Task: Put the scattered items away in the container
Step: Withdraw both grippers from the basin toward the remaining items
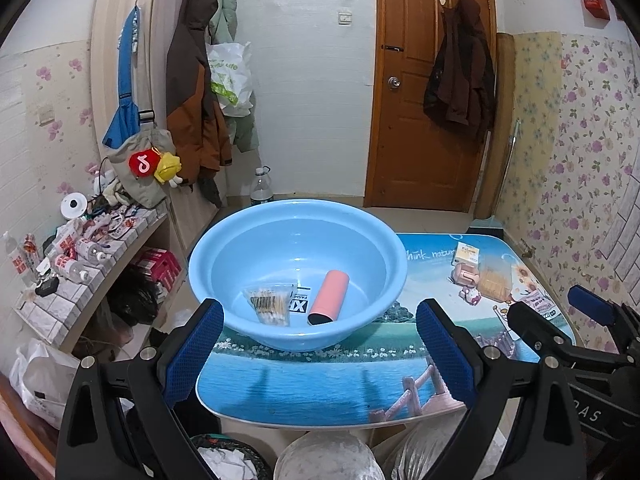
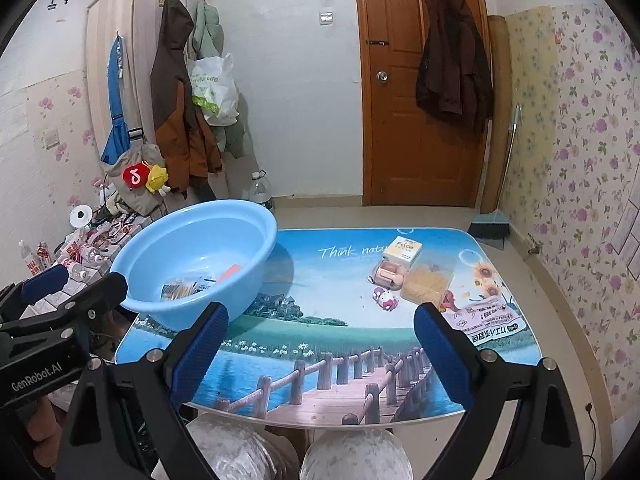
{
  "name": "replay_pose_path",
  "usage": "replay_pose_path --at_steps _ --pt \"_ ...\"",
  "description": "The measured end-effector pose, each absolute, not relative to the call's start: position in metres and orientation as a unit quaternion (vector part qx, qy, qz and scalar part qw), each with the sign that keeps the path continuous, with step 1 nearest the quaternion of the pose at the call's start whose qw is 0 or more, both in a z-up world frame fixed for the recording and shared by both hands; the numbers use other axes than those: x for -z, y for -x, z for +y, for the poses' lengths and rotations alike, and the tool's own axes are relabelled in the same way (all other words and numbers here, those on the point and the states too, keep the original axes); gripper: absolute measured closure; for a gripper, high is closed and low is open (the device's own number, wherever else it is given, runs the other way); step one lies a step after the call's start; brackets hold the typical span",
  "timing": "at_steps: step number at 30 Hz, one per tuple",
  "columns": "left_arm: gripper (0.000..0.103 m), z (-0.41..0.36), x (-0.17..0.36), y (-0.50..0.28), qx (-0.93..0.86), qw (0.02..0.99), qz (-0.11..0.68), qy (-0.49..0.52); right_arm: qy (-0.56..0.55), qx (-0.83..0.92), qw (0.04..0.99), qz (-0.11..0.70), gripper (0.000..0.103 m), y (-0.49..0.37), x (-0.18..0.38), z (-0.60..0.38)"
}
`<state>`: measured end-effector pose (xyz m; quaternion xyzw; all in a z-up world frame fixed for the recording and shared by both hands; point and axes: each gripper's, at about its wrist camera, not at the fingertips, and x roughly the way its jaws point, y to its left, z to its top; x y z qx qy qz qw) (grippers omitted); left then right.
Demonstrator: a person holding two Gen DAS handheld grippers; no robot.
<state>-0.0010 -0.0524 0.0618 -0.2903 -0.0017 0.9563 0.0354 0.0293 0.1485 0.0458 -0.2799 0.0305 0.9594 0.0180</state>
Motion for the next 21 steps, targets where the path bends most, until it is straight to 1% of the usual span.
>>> replay_pose_path --at_steps 6,9,21 --pt "0.005 -0.053 -0.062 0.000 -0.957 0.031 -0.003 0.288 0.208 -0.977 -0.008 0.036 0.008 -0.046 -0.046 0.150" --pt "0.005 -0.053 -0.060 0.000 -0.957 0.030 -0.002 0.289 0.215 -0.975 -0.016 0.044 0.008 -0.045 -0.046 0.151" --pt "0.005 -0.050 -0.057 -0.001 -0.956 0.029 -0.005 0.291 0.224 -0.973 0.004 0.047 0.008 -0.045 -0.044 0.155"
